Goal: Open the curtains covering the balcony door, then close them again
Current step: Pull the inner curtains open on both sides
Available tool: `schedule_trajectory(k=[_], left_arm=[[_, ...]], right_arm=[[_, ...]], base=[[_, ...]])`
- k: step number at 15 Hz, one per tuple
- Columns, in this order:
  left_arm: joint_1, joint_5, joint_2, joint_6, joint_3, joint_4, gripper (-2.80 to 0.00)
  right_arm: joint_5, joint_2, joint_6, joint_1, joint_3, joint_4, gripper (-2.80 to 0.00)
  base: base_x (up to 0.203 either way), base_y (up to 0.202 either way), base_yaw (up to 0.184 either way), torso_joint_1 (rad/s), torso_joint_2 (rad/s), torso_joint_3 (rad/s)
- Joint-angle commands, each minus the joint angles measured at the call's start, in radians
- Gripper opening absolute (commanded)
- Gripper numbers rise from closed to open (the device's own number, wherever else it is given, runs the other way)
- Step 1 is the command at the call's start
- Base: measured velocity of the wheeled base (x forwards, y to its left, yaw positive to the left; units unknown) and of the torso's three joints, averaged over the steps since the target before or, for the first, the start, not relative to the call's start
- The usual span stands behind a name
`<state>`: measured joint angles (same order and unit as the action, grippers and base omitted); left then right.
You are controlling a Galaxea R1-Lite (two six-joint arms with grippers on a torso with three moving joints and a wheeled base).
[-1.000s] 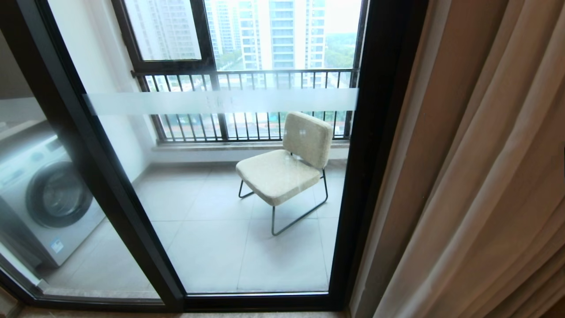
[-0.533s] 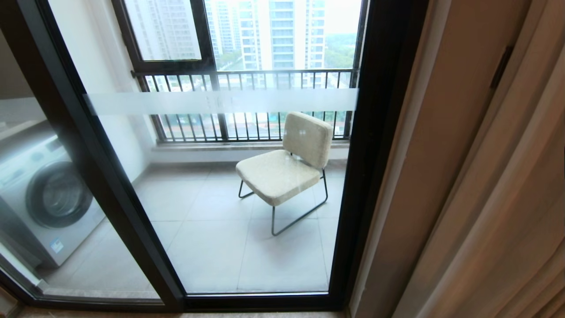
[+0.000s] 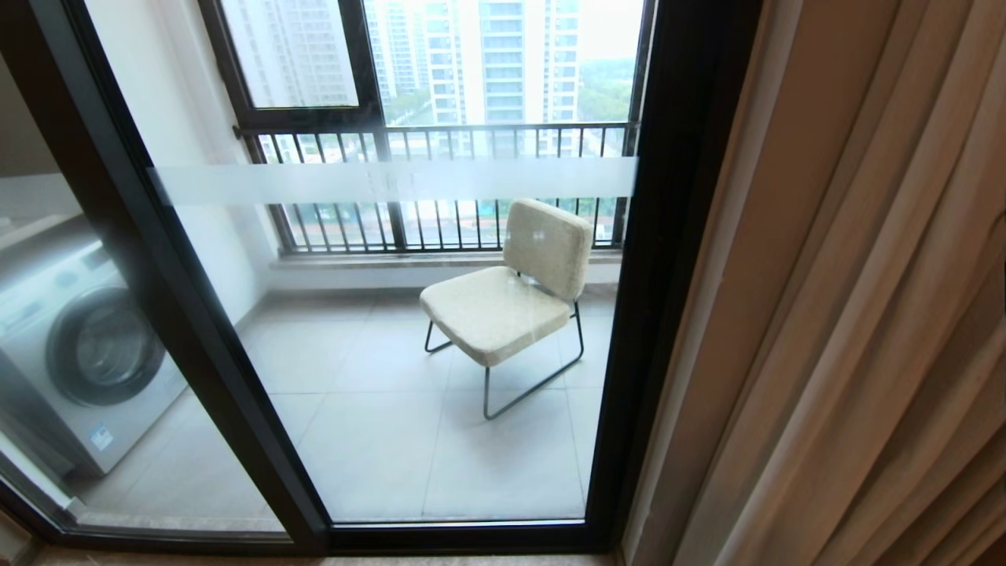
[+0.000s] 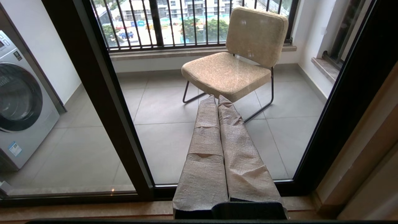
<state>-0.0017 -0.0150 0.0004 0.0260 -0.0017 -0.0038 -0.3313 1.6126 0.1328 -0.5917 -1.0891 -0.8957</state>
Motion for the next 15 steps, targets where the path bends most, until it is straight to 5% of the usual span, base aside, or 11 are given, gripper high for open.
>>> schedule_trajectory(k=[1, 5, 12, 13, 15], left_arm=[[0.0, 0.0, 0.0, 0.0, 0.0, -0.001, -2.8], [0.0, 0.0, 0.0, 0.0, 0.0, -0.001, -2.8], [0.0, 0.0, 0.0, 0.0, 0.0, -0.001, -2.8], [0.0, 0.0, 0.0, 0.0, 0.0, -0.001, -2.8], [0.0, 0.0, 0.0, 0.002, 0.0, -0.001, -2.8]], right_arm=[[-0.003, -0.077, 0.002, 0.113, 0.046, -0.011, -2.8], [0.001, -0.071, -0.001, 0.272, 0.04, -0.011, -2.8], [0.0, -0.028, 0.002, 0.331, 0.002, -0.011, -2.8], [0.0, -0.027, 0.004, 0.331, 0.0, -0.011, 0.0], [-0.002, -0.023, 0.002, 0.331, -0.002, -0.011, 0.0]], base=[[0.0, 0.0, 0.0, 0.0, 0.0, 0.0], [0.0, 0.0, 0.0, 0.0, 0.0, 0.0], [0.0, 0.0, 0.0, 0.0, 0.0, 0.0], [0.0, 0.0, 0.0, 0.0, 0.0, 0.0], [0.0, 0.0, 0.0, 0.0, 0.0, 0.0]])
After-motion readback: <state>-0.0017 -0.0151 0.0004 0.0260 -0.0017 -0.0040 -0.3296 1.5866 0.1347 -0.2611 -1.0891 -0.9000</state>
